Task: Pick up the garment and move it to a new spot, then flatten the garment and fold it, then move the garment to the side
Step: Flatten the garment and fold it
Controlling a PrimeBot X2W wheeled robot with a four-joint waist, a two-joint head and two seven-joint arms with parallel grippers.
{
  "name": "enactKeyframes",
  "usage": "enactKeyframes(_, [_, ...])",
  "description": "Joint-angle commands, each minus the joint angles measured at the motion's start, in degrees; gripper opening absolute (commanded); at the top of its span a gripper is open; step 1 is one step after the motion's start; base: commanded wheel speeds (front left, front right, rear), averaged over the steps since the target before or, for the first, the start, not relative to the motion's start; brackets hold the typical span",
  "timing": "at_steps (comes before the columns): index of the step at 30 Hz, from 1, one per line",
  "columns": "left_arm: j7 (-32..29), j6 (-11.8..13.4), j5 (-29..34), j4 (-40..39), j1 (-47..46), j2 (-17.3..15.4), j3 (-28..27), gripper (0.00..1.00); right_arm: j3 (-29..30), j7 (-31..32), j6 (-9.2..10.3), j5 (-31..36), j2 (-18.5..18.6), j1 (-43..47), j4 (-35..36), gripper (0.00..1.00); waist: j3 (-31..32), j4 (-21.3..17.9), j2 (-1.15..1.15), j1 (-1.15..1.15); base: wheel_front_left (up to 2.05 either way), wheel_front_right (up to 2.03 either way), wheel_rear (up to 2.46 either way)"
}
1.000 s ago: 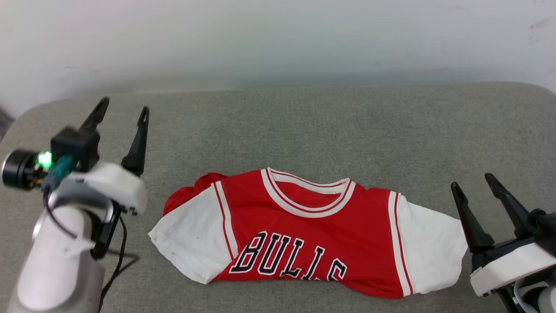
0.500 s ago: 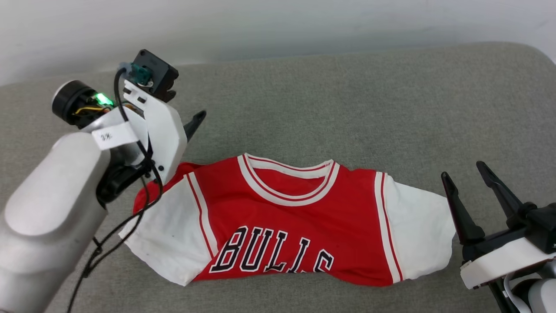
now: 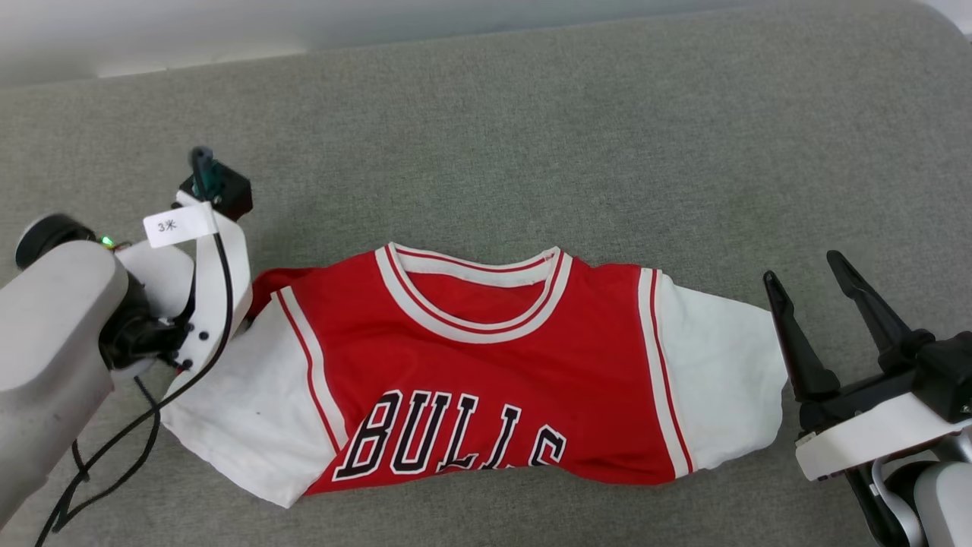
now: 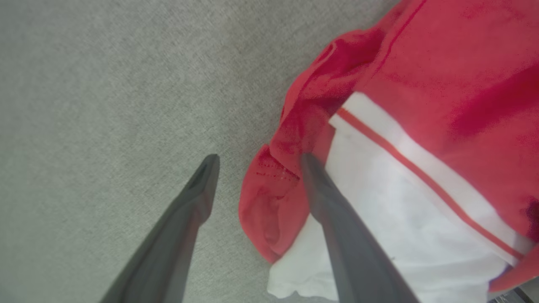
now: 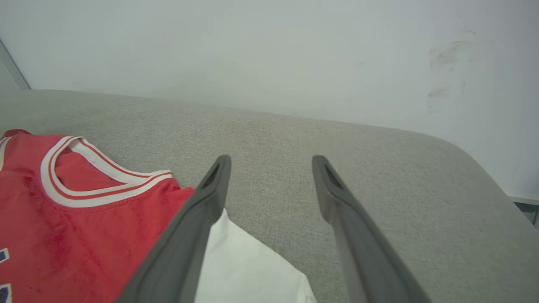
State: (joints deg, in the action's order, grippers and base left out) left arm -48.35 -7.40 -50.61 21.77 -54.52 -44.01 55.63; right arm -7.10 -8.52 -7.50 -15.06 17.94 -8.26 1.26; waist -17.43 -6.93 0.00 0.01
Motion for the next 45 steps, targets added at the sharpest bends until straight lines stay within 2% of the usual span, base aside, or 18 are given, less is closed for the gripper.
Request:
enactKeyframes(1, [-0.9, 0.0, -2.0, 0.8, 0.5, -0.3, 0.9, 1.0, -0.1, -0.3, 0.02, 0.1, -0.4, -0.7, -0.2, 1.0, -0.8, -0.4, 0.0, -0.01, 0.0, 0.0, 0.0])
enactKeyframes(5, [-2.0, 0.0, -4.3, 2.1, 1.7, -1.3, 4.4, 1.0, -0.1, -0.7, 0.02, 0.3, -0.4, -1.4, -0.4, 1.0, -1.8, -0.6, 0.0, -0.01, 0.0, 0.0, 0.0])
enactKeyframes(10, [-2.0, -0.1, -7.9, 3.2, 4.3, -0.7, 7.5, 1.0, -0.2, -1.0, 0.02, 0.4, -0.4, -2.0, -0.7, 1.0, -2.7, -0.5, 0.0, -0.01, 0.0, 0.0, 0.0])
enactKeyframes(11, [-1.9, -0.1, -8.5, 3.0, 4.4, -0.5, 8.0, 0.09, -0.4, -1.1, 0.02, 0.4, -0.4, -2.1, -0.7, 1.0, -2.7, -0.5, 0.0, -0.01, 0.0, 0.0, 0.0])
enactKeyframes(12, [-1.9, -0.1, -8.8, 2.8, 4.4, -0.5, 8.7, 0.0, -0.5, -1.1, 0.02, 0.4, -0.4, -2.1, -0.8, 1.0, -2.6, -0.3, 0.0, -0.01, 0.0, 0.0, 0.0])
enactKeyframes(20, [4.7, 0.0, -9.0, 0.6, -0.2, -1.6, 8.9, 0.0, -0.1, -1.6, 0.02, 0.3, -0.1, -1.1, -1.7, 1.0, 0.7, 1.7, 0.0, -0.01, 0.0, 0.0, 0.0])
enactKeyframes(24, [10.7, 0.0, -8.1, -2.2, -1.8, -2.2, 8.7, 0.0, 0.2, -1.7, 0.02, -0.1, -0.1, 0.0, -2.0, 1.0, 3.8, 3.3, 0.0, -0.01, 0.0, 0.0, 0.0])
enactKeyframes(33, [19.4, 0.0, -5.2, -10.3, -4.8, -5.7, 8.4, 0.0, 1.8, -1.3, 0.02, -0.5, -0.6, 2.7, -1.2, 1.0, 8.6, 6.9, 0.0, -0.01, 0.0, 0.0, 0.0])
enactKeyframes(39, [21.5, 0.6, -3.4, -13.1, -5.9, -5.8, 7.7, 0.0, 1.9, -1.5, 0.02, -0.5, -1.1, 2.9, -0.6, 1.0, 9.1, 6.9, 0.0, -0.01, 0.0, 0.0, 0.0])
enactKeyframes(45, [22.8, 1.1, -2.0, -12.7, -6.9, -4.2, 7.9, 0.0, 0.8, -2.0, 0.02, -0.6, -1.5, 0.8, -0.2, 1.0, 7.1, 4.4, 0.0, -0.01, 0.0, 0.0, 0.0])
